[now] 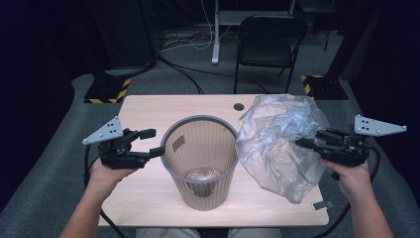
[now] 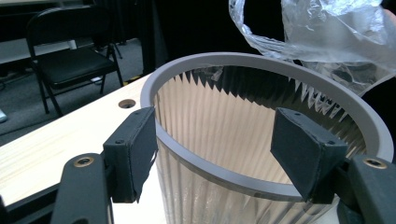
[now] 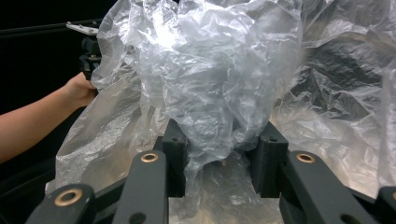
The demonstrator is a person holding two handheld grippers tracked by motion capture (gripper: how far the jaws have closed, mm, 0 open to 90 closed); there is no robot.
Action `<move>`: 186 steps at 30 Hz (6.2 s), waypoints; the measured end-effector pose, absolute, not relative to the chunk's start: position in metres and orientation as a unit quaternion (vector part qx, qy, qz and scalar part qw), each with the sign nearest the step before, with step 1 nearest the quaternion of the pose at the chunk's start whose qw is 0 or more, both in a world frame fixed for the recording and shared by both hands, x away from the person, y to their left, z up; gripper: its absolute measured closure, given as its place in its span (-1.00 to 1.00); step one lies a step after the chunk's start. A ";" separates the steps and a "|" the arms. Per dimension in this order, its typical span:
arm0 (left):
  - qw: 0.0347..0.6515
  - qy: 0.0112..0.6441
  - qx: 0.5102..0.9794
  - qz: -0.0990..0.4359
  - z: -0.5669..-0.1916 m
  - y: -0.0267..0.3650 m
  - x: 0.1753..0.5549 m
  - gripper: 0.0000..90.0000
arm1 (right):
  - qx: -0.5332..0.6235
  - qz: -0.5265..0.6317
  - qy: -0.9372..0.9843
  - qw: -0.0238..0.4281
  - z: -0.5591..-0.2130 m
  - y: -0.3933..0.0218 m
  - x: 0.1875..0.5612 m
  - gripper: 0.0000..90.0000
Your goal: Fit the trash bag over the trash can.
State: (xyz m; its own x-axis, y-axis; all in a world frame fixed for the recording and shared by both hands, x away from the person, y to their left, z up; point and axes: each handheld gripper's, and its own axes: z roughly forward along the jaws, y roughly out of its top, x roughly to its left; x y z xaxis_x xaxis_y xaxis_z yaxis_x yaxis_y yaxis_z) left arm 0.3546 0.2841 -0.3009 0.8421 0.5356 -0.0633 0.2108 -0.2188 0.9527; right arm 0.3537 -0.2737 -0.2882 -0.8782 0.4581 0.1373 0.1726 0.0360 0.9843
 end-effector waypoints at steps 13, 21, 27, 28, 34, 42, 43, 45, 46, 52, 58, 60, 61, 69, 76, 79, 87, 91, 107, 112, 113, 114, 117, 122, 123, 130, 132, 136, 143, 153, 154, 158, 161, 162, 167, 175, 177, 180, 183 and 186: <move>0.580 0.250 0.760 0.153 -0.297 0.294 0.348 -0.29 | 0.157 0.676 0.714 0.090 -0.244 -0.236 0.361 0.42; 0.579 0.259 0.756 0.161 -0.296 0.309 0.339 -0.29 | 0.126 0.673 0.725 0.065 -0.243 -0.194 0.374 0.41; 0.576 0.273 0.752 0.168 -0.297 0.322 0.336 -0.29 | 0.116 0.668 0.734 0.035 -0.265 -0.163 0.389 0.41; 0.576 0.275 0.751 0.168 -0.297 0.323 0.336 -0.29 | 0.114 0.667 0.736 0.032 -0.266 -0.160 0.391 0.41; 0.572 0.281 0.750 0.177 -0.291 0.329 0.333 -0.29 | 0.088 0.672 0.735 0.019 -0.259 -0.135 0.397 0.41; 0.571 0.296 0.742 0.191 -0.279 0.342 0.325 -0.31 | 0.067 0.662 0.746 0.014 -0.261 -0.098 0.402 0.34; 0.570 0.299 0.741 0.192 -0.280 0.344 0.325 -0.31 | 0.070 0.657 0.751 0.010 -0.267 -0.093 0.403 0.33; 0.569 0.304 0.739 0.191 -0.281 0.346 0.325 -0.30 | 0.071 0.649 0.758 0.003 -0.277 -0.087 0.404 0.33; 0.570 0.306 0.739 0.190 -0.282 0.346 0.326 -0.30 | 0.070 0.645 0.761 0.001 -0.280 -0.084 0.404 0.33; 0.572 0.304 0.741 0.179 -0.289 0.337 0.335 -0.30 | 0.068 0.628 0.775 -0.001 -0.290 -0.078 0.404 0.29; 0.563 0.305 0.751 0.164 -0.304 0.319 0.350 -0.27 | 0.073 0.624 0.778 0.002 -0.295 -0.077 0.404 0.21; 0.560 0.306 0.754 0.157 -0.309 0.315 0.355 -0.24 | 0.074 0.623 0.779 0.003 -0.296 -0.077 0.404 0.18; 0.559 0.305 0.756 0.154 -0.311 0.313 0.357 -0.24 | 0.074 0.623 0.779 0.003 -0.296 -0.077 0.404 0.18; 0.552 0.303 0.763 0.146 -0.325 0.306 0.364 0.22 | 0.078 0.626 0.776 0.006 -0.299 -0.079 0.404 0.11; 0.544 0.297 0.771 0.147 -0.331 0.305 0.364 0.85 | 0.083 0.630 0.772 0.008 -0.300 -0.079 0.405 0.00; 0.533 0.293 0.778 0.156 -0.331 0.307 0.361 0.98 | 0.088 0.632 0.770 0.017 -0.299 -0.080 0.404 -0.14; 0.517 0.312 0.778 0.174 -0.336 0.321 0.358 0.99 | 0.090 0.645 0.759 0.024 -0.288 -0.092 0.399 -0.29; 0.515 0.325 0.773 0.180 -0.341 0.330 0.355 0.99 | 0.093 0.651 0.753 0.034 -0.283 -0.100 0.396 -0.27; 0.509 0.368 0.757 0.182 -0.363 0.359 0.355 0.99 | 0.186 0.631 0.746 0.103 -0.293 -0.163 0.396 -0.13; 0.512 0.359 0.759 0.182 -0.358 0.353 0.356 0.99 | 0.188 0.620 0.755 0.100 -0.307 -0.162 0.397 -0.02; 0.512 0.357 0.759 0.183 -0.357 0.352 0.356 0.99 | 0.188 0.617 0.758 0.102 -0.308 -0.161 0.398 0.03; 0.512 0.355 0.760 0.185 -0.356 0.350 0.357 0.99 | 0.190 0.613 0.759 0.106 -0.310 -0.160 0.398 0.10; 0.514 0.353 0.760 0.186 -0.355 0.347 0.360 0.99 | 0.202 0.608 0.760 0.107 -0.312 -0.160 0.403 0.39; 0.511 0.353 0.761 0.186 -0.359 0.341 0.367 0.99 | 0.223 0.610 0.751 0.120 -0.315 -0.159 0.412 0.75; 0.511 0.355 0.761 0.185 -0.360 0.340 0.369 0.99 | 0.228 0.607 0.751 0.125 -0.316 -0.158 0.415 0.81; 0.499 0.362 0.766 0.183 -0.371 0.336 0.378 0.99 | 0.262 0.593 0.748 0.141 -0.329 -0.154 0.430 1.00; 0.495 0.366 0.767 0.181 -0.375 0.337 0.379 0.99 | 0.271 0.586 0.751 0.141 -0.333 -0.154 0.434 1.00; 0.485 0.372 0.771 0.180 -0.381 0.340 0.379 0.99 | 0.281 0.577 0.755 0.134 -0.342 -0.154 0.438 1.00; 0.476 0.383 0.772 0.177 -0.392 0.351 0.375 0.99 | 0.280 0.571 0.762 0.121 -0.350 -0.149 0.439 1.00; 0.484 0.379 0.772 0.160 -0.409 0.351 0.361 0.99 | 0.274 0.542 0.785 0.122 -0.365 -0.150 0.435 1.00; 0.484 0.376 0.774 0.159 -0.410 0.349 0.361 0.99 | 0.276 0.537 0.787 0.125 -0.367 -0.151 0.435 1.00; 0.484 0.378 0.775 0.152 -0.417 0.345 0.364 0.99 | 0.289 0.525 0.790 0.129 -0.373 -0.155 0.437 1.00; 0.486 0.382 0.773 0.143 -0.423 0.342 0.366 0.99 | 0.293 0.509 0.797 0.139 -0.377 -0.156 0.439 1.00; 0.487 0.381 0.773 0.141 -0.424 0.340 0.366 0.99 | 0.297 0.506 0.798 0.140 -0.379 -0.157 0.440 1.00; 0.486 0.372 0.779 0.141 -0.426 0.335 0.364 0.99 | 0.313 0.505 0.793 0.135 -0.386 -0.167 0.443 1.00; 0.489 0.392 0.768 0.135 -0.436 0.342 0.364 0.96 | 0.310 0.484 0.806 0.142 -0.393 -0.163 0.441 1.00; 0.493 0.392 0.764 0.140 -0.433 0.343 0.363 0.76 | 0.312 0.487 0.803 0.145 -0.392 -0.164 0.440 0.89; 0.504 0.393 0.754 0.151 -0.421 0.348 0.361 0.51 | 0.318 0.514 0.783 0.147 -0.385 -0.170 0.436 0.61; 0.512 0.399 0.743 0.164 -0.406 0.356 0.358 0.28 | 0.320 0.536 0.767 0.148 -0.375 -0.179 0.431 0.45; 0.518 0.395 0.738 0.174 -0.394 0.359 0.354 0.21 | 0.319 0.548 0.759 0.147 -0.368 -0.186 0.426 0.37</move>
State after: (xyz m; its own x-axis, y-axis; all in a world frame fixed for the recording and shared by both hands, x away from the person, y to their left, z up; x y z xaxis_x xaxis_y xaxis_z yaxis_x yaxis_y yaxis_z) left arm 0.3541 0.3595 -0.3941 0.6275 0.7633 -0.1533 0.4036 -0.1505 0.9025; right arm 0.4264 -0.1856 -0.3678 -0.7530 0.6458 0.1262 0.3224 0.1948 0.9263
